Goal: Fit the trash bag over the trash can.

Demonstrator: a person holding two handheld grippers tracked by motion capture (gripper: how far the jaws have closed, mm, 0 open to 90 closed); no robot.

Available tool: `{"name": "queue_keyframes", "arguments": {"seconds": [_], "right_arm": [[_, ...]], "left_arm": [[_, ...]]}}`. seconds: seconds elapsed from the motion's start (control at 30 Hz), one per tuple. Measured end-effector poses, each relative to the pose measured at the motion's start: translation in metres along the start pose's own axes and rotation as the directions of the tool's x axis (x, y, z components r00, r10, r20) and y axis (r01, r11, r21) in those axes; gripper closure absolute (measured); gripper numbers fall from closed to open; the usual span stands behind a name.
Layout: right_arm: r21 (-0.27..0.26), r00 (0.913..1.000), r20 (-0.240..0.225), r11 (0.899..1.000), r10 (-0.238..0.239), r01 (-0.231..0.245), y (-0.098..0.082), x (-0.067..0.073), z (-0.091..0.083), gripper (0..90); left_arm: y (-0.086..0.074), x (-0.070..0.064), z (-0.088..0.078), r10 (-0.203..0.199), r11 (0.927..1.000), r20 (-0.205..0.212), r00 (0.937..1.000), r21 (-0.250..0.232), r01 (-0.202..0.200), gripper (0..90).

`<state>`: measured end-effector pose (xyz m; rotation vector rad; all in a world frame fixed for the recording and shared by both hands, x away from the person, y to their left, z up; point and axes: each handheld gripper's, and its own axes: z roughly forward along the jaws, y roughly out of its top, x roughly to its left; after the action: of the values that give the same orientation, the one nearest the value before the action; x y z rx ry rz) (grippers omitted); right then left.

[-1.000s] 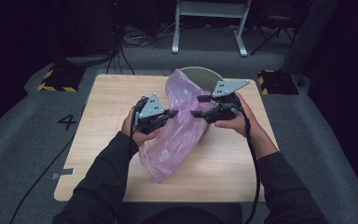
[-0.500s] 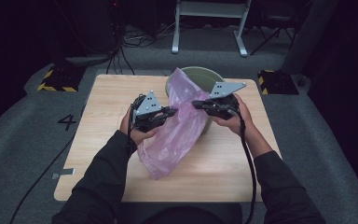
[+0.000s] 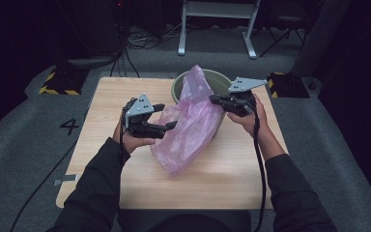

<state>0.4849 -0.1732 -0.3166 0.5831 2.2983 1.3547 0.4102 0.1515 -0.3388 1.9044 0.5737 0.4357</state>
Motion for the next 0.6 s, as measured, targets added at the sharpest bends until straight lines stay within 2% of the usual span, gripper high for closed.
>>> {"name": "queue_keyframes", "arguments": {"seconds": [0.17,0.23,0.3,0.4,0.47,0.53,0.6], "right_arm": [[0.035,0.9984,0.028,0.998,0.049,-0.050,-0.005,-0.013,0.002,90.0],[0.054,0.9972,0.052,0.997,0.053,-0.056,-0.007,-0.017,0.002,90.0],[0.068,0.9959,0.064,0.995,0.063,-0.068,-0.007,-0.020,0.003,90.0],[0.090,0.9950,0.073,0.993,0.069,-0.076,-0.009,-0.025,0.005,90.0],[0.110,0.9936,0.080,0.990,0.079,-0.088,-0.009,-0.027,0.007,90.0],[0.133,0.9923,0.085,0.986,0.090,-0.100,-0.010,-0.029,0.009,90.0],[0.141,0.9917,0.089,0.984,0.093,-0.105,-0.010,-0.031,0.011,90.0]], "left_arm": [[-0.013,-0.001,0.004,0.002,0.9996,0.030,0.9995,0.029,-0.003,25.2],[-0.019,0.000,0.003,-0.008,0.9993,0.013,0.9999,0.036,0.007,24.4],[-0.024,0.003,-0.001,-0.032,0.9993,-0.006,0.9995,0.019,0.032,24.4],[-0.031,0.008,-0.008,-0.073,0.9972,-0.012,0.9973,-0.016,0.072,24.4],[-0.035,0.011,-0.010,-0.086,0.9962,-0.009,0.9963,-0.016,0.086,24.2],[-0.041,0.012,-0.013,-0.082,0.9965,0.009,0.9966,-0.014,0.082,23.6],[-0.047,0.011,-0.014,-0.059,0.9982,0.014,0.9981,-0.005,0.059,20.9]]}}
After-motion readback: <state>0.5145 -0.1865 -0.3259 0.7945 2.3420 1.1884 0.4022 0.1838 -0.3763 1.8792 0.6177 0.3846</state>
